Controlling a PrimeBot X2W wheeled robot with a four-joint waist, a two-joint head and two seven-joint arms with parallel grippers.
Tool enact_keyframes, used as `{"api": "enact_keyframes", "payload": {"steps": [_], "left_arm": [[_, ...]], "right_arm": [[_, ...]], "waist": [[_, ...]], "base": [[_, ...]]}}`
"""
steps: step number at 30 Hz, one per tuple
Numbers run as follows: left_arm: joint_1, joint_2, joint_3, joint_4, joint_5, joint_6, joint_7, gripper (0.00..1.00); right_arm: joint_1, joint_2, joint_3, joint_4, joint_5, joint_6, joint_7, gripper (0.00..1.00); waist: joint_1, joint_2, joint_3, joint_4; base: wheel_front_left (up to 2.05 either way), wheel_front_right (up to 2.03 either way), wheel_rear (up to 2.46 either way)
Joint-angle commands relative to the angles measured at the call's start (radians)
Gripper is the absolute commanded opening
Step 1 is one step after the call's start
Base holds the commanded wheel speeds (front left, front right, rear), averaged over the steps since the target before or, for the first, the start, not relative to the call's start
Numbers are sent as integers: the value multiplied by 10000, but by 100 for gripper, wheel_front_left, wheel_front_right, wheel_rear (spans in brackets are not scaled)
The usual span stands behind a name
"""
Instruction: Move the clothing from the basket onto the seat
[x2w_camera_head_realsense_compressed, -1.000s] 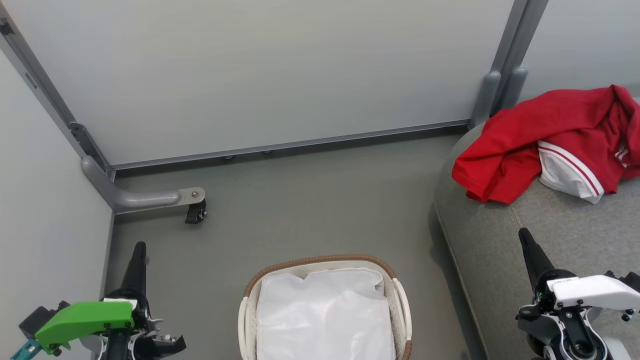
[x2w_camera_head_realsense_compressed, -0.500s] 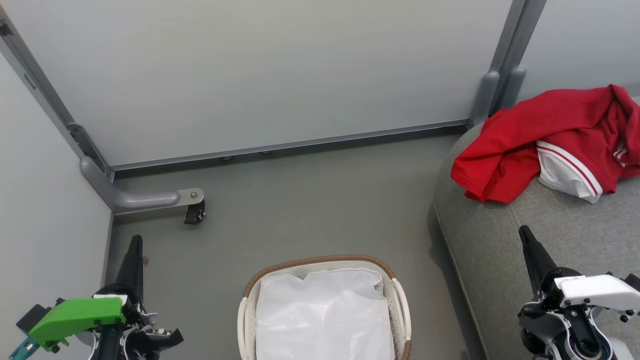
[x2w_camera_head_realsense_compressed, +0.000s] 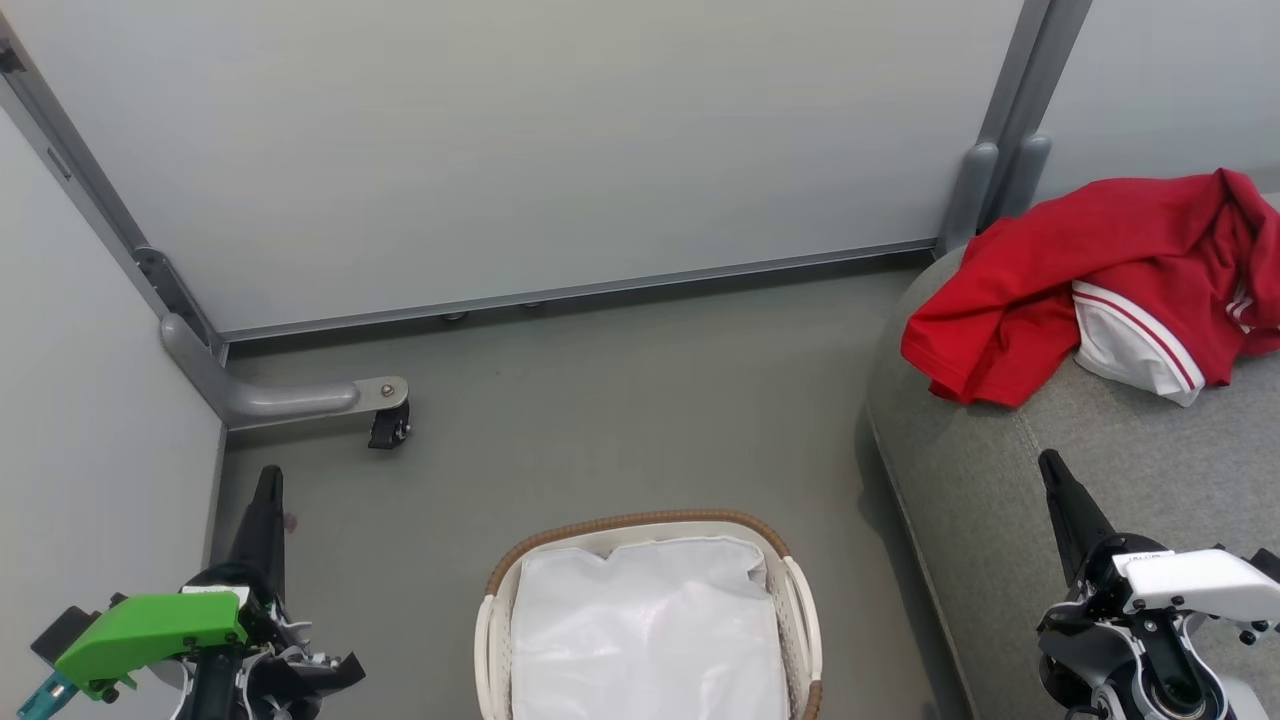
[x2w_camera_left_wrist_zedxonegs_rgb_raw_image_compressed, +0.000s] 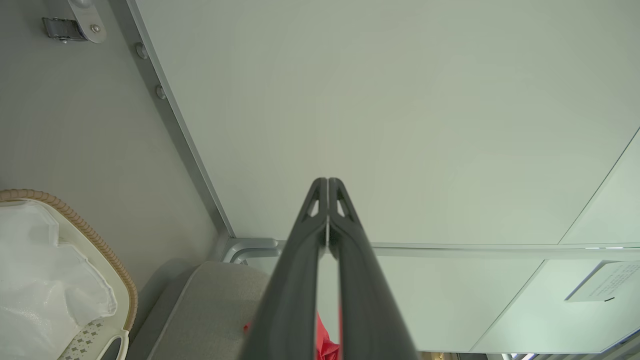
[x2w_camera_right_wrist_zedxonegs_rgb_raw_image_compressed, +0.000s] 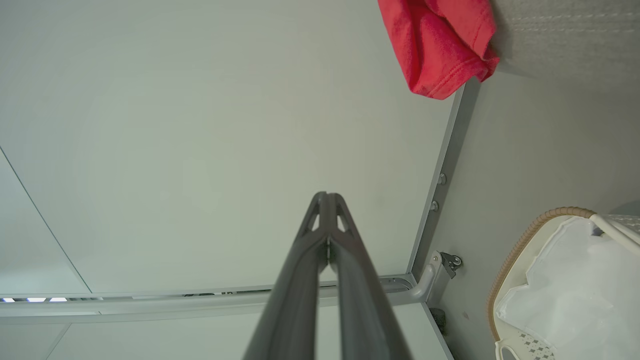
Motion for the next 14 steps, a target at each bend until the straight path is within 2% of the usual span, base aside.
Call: {"api": "enact_keyframes", "payload": {"steps": [1, 14], "left_arm": [[-97, 58, 25, -22, -33, -66, 33, 0], [-97, 58, 24, -23, -33, -66, 33, 0]], "right_arm": [[-82, -56, -25, -40, 33, 4, 29, 0], [-81, -56, -24, -38, 33, 4, 29, 0]], "waist": [[0, 0, 0, 0], [0, 0, 0, 0]], "base": [[0, 0, 0], [0, 0, 0]]}}
